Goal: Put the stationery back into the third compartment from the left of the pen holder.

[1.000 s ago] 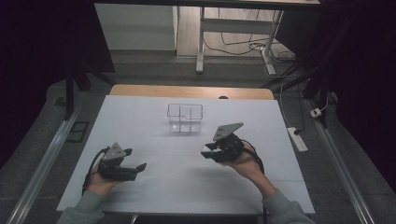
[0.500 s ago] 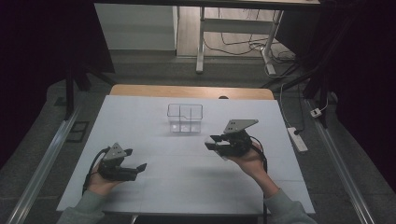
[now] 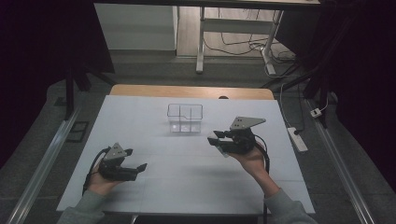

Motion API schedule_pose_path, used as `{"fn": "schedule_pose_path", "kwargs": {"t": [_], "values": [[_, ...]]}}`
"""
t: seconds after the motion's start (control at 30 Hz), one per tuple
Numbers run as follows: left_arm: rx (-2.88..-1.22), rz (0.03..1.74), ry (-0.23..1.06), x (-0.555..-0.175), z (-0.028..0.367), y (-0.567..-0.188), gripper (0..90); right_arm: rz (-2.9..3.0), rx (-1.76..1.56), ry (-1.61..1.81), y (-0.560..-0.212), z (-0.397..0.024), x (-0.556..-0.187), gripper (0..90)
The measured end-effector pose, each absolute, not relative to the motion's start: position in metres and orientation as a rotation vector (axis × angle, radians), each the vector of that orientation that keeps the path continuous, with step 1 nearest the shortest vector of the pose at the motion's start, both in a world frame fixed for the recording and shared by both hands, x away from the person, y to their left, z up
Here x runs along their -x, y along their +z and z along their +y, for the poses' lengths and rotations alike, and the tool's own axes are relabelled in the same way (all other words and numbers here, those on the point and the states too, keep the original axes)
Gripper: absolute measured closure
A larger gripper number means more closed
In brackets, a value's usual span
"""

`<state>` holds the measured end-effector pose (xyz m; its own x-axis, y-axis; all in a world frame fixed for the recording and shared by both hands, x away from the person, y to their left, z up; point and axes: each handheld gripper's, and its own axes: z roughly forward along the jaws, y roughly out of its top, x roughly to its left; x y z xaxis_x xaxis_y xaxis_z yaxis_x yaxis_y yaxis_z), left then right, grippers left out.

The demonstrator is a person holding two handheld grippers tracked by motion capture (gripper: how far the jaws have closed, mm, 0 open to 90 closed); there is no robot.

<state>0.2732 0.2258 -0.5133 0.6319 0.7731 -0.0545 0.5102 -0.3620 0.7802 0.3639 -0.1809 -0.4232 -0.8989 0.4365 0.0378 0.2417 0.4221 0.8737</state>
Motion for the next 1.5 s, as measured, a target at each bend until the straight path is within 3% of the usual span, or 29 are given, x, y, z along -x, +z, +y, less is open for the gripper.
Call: {"fn": "schedule_pose_path", "kwargs": {"t": [1.5], "values": [[-2.041, 0.994, 0.399, -0.276, 0.224, -0.514, 16.9, 2.250, -0.786, 1.668, -0.402, -0.181, -0.398, 64.2]]}}
